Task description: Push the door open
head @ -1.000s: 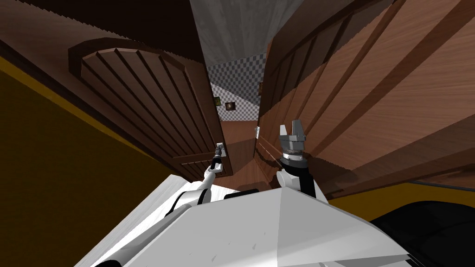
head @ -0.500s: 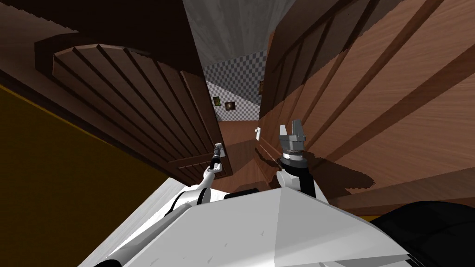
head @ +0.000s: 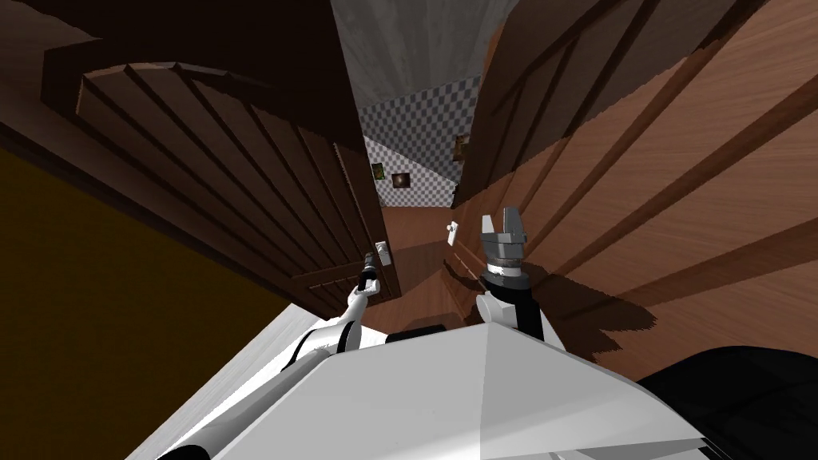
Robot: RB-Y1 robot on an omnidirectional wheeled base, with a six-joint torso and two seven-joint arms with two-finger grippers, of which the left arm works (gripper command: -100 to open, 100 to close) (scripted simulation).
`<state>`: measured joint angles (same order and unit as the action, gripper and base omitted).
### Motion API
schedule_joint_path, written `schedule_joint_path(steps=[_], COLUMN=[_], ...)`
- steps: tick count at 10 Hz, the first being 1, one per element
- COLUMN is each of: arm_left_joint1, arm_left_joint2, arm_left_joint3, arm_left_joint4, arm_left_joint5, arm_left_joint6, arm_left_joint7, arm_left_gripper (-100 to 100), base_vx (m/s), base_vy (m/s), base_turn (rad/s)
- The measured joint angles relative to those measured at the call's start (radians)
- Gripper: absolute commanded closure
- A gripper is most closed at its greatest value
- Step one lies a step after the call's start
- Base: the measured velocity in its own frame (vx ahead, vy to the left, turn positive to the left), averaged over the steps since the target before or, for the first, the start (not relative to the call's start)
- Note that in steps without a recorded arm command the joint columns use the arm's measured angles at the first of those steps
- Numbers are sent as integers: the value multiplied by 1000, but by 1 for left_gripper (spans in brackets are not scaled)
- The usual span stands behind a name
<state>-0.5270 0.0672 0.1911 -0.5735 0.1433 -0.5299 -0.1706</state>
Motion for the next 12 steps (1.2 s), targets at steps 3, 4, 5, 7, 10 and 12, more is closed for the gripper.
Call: schedule_joint_path(steps=[3, 4, 5, 7, 10, 12], arm_left_joint1=[0, -7, -7, -12, -2, 3], arm_left_joint2=[-12, -19, -27, -22, -10, -10], arm_left_joint3=[1, 2, 2, 5, 6, 9], arm_left_joint4=[-2, 8, 7, 21, 13, 8], arm_left_joint5=[5, 8, 10, 11, 11, 12], arm_left_joint6=[13, 15, 18, 12, 4, 0], arm_left_joint7=[5, 6, 9, 8, 9, 6], arm_left_gripper=[-100, -100, -100, -100, -100, -100], base_vx=[-237, -235, -110, 144, 196, 206], base_vy=[-133, -113, -56, 4, 18, -7], base_turn=[34, 31, 7, -32, -23, -34])
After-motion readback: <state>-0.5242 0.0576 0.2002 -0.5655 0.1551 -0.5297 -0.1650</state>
